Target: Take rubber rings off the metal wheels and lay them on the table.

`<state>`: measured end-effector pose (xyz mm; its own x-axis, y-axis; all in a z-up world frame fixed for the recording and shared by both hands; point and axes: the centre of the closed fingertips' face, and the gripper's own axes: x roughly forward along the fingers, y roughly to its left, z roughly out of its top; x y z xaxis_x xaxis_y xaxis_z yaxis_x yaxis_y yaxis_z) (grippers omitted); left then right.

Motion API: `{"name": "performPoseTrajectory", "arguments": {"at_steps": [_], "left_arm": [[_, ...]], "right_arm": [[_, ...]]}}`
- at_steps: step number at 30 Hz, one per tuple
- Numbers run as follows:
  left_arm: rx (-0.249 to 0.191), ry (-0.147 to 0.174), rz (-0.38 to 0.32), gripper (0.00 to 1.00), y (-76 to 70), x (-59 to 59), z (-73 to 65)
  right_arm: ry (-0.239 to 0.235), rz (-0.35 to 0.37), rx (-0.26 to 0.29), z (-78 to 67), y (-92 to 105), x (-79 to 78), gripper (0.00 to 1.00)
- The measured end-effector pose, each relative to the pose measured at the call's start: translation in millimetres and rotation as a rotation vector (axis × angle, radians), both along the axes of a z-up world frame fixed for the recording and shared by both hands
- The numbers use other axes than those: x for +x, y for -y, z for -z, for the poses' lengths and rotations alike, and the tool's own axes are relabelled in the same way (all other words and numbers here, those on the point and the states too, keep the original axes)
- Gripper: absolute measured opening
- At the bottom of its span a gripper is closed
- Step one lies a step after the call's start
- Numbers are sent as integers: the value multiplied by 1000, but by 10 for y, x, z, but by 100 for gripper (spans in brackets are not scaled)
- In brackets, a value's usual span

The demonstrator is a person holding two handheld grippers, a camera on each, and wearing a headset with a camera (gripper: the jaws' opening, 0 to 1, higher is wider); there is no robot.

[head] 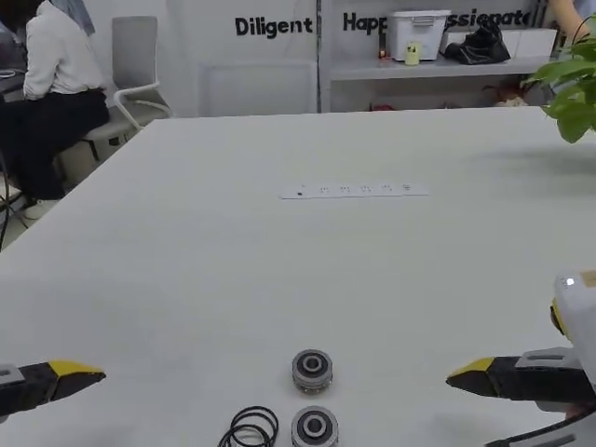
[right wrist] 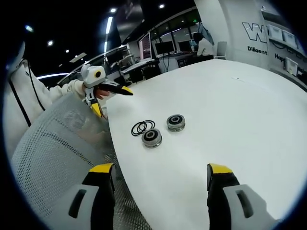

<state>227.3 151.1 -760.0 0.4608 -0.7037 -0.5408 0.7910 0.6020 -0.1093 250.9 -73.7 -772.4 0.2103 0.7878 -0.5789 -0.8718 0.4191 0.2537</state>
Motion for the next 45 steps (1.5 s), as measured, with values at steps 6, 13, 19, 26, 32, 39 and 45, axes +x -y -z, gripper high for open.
{"name": "performPoseTrajectory", "arguments": {"at_steps": [6, 13, 19, 26, 32, 39, 45], "left_arm": [[-5, 0, -38, 88, -8, -48, 61], [-22, 10, -69, 88, 3, -88, 38], [-5, 17, -58, 87, 45, -164, 70], [-7, 26, -58, 87, 44, -189, 38], [2, 29, -46, 88, 48, -196, 50], [-9, 28, -56, 88, 37, -186, 52], [-17, 25, -64, 88, 38, -181, 49]], "right_arm": [[-10, 31, -4, 46, 72, -112, 73], [-9, 42, -11, 49, 98, -214, 73], [5, 28, -14, 28, 38, -311, 72], [21, 39, -16, -25, 61, -293, 72], [24, 51, -12, -39, 68, -296, 72], [25, 50, -10, -39, 69, -294, 72], [23, 47, -7, -42, 71, -295, 72]]}}
